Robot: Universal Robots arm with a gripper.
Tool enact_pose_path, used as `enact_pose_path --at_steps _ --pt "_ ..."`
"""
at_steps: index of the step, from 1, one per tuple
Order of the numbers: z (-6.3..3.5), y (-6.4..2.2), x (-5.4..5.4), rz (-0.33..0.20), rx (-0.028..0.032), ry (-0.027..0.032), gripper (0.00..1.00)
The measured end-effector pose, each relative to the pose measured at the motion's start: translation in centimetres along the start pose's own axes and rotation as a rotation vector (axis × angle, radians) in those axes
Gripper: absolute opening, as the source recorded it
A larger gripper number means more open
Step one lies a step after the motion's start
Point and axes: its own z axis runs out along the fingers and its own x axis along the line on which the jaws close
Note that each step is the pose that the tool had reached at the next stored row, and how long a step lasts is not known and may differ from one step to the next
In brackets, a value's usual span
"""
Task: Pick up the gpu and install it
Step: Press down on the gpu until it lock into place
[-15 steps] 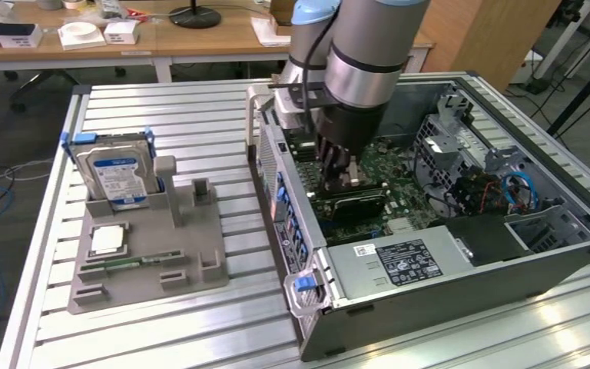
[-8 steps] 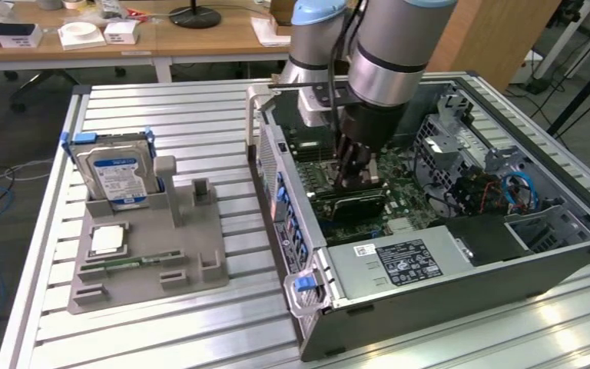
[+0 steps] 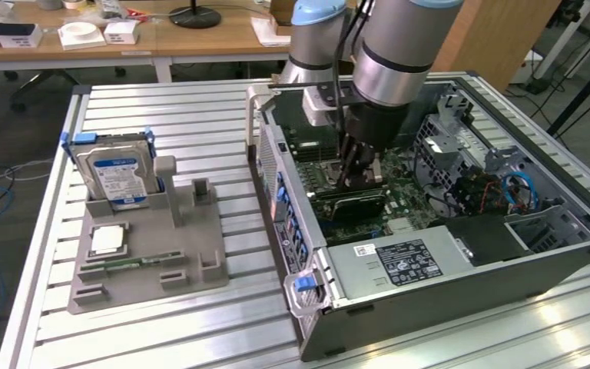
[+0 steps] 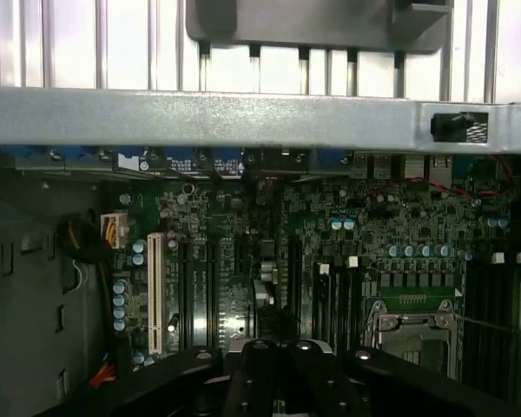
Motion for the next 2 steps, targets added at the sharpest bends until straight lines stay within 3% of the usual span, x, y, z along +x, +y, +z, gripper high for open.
enact_pose_path --at_steps 2 --pt "0.00 0.00 0.00 0.000 -0.0003 0.0001 0.11"
